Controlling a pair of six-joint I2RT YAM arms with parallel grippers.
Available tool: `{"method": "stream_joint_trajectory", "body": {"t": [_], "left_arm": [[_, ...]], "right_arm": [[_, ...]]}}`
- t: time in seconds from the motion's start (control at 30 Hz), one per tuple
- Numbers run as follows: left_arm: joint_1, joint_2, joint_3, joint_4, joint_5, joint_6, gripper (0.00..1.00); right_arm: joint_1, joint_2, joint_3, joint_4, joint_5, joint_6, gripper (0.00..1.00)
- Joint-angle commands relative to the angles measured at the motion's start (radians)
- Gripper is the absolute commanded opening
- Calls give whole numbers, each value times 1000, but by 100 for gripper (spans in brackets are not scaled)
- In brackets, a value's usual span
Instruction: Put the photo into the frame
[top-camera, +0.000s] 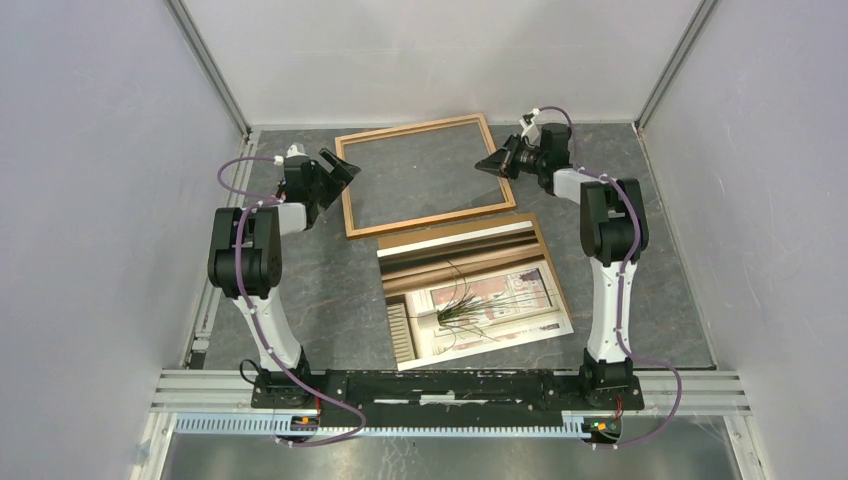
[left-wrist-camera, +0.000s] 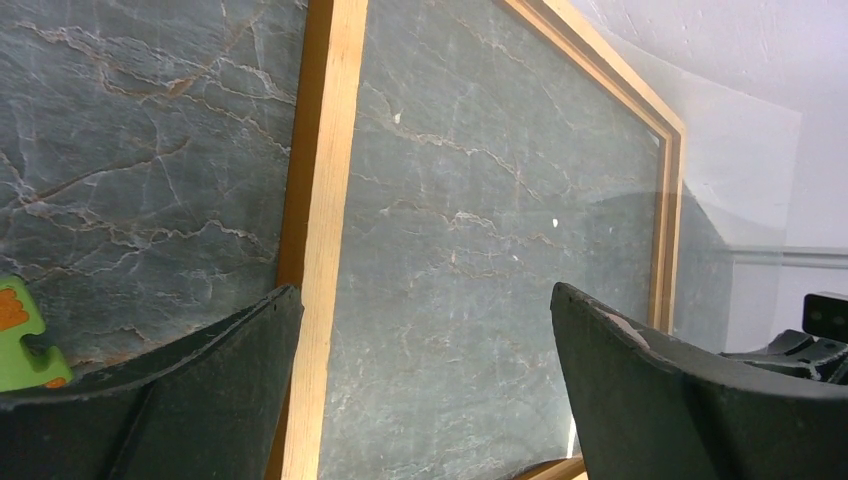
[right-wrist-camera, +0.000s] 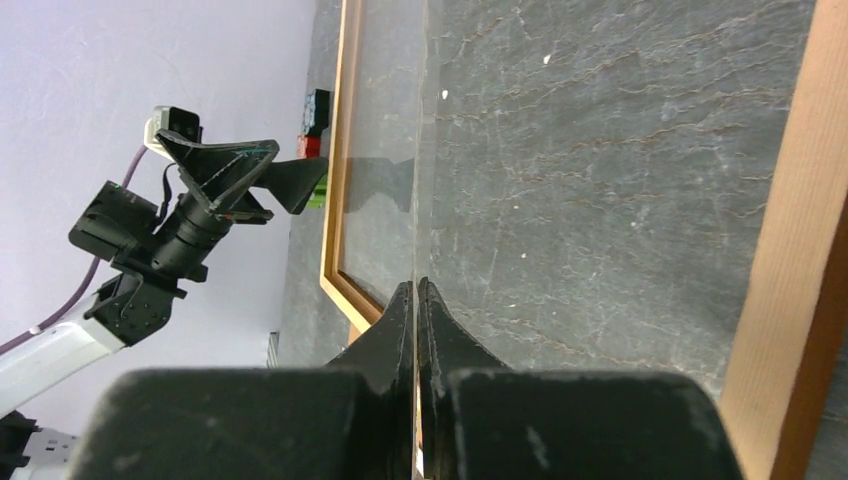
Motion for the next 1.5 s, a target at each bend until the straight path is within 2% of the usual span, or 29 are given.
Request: {"method": "stream_joint_trajectory", "body": {"t": [0.0,0.2,0.4,0.7,1.0,1.03,1.1,1.23,1.33,1.47], "left_arm": [[-25,3,1,28,12,-24,100],[-24,-5,-8,34,10,-21,100],[-24,-9,-15,46,13,-25,100],[-22,-18,-46,81,-8,-49,100],[-5,37,-53,189,89,-126,100],[-5,41,-53,194,95,-131,100],[-4,43,-54,201,97,-134,100],[-3,34,-62,203,90,-130,100],[-3,31,-63,203,88,-126,100],[-4,32,-62,202,89,-124,100]], "right_arm": [[21,-106,-31,107,-54,67,0],[16,-125,-81,208,-61,148,0],[11,-114,-92,230,-61,168,0],[1,-113,-104,142,-63,80,0],[-2,-46,-68,205,-130,54,0],[-2,-45,-74,218,-130,51,4],[-1,-48,-74,199,-120,17,25],[2,-81,-63,43,-43,-123,44],[9,-100,-61,-28,-8,-184,49],[24,-125,-69,-116,49,-237,47]]}}
